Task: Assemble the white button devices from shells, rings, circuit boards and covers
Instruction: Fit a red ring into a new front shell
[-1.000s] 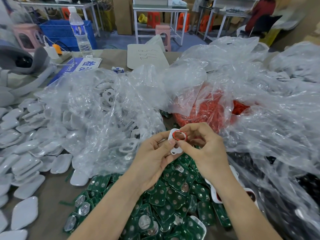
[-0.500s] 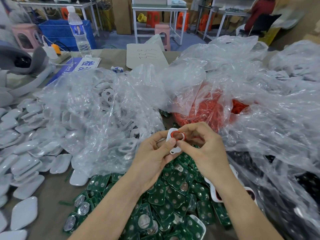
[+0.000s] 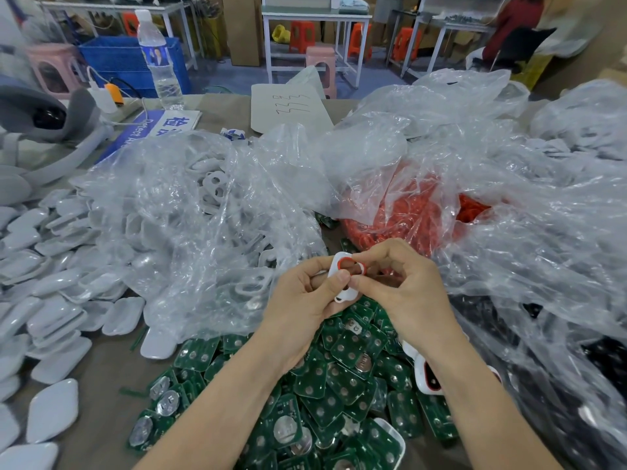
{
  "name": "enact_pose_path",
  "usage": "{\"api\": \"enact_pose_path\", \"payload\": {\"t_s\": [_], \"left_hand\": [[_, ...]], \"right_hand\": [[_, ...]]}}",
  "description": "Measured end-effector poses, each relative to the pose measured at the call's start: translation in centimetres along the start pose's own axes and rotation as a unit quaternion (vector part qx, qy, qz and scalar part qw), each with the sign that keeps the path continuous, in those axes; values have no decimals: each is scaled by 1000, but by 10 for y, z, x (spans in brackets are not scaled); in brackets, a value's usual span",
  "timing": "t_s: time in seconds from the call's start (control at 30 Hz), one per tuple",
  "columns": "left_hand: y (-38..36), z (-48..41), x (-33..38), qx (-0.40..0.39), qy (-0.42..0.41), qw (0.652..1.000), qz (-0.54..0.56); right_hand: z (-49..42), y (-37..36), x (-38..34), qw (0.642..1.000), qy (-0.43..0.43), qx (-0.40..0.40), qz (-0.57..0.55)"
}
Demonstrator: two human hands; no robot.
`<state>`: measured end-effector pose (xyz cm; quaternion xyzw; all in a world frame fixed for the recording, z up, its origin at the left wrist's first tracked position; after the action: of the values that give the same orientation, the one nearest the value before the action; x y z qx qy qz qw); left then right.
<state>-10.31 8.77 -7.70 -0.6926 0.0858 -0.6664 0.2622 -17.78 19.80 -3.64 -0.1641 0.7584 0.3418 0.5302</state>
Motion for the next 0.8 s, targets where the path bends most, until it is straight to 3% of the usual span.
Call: {"api": "enact_pose_path", "payload": {"t_s": [0.3,0.57,0.8], "left_hand": [[-3,2,2,16,-22,999,33],[-8,4,5,11,-33,998,52],[-13,5,7,-22,-26,998,47]], "right_hand": [[-3,3,4,994,-24,-30,-98],[-2,-6,17,949,-121,-78,-282],[-3,-7,20,922,-135,-86,-351]]}}
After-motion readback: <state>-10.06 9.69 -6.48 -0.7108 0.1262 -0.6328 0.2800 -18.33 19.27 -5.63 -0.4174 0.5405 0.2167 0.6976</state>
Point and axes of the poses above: each hand's wrist, its own z-axis away from the middle knuckle, its own y-axis out of the back of the hand, x = y × z, the point moved 5 cm from there along -z, towards the middle knuckle, and after that the axes turned 9 degrees about -x, right-handed, at the moved point
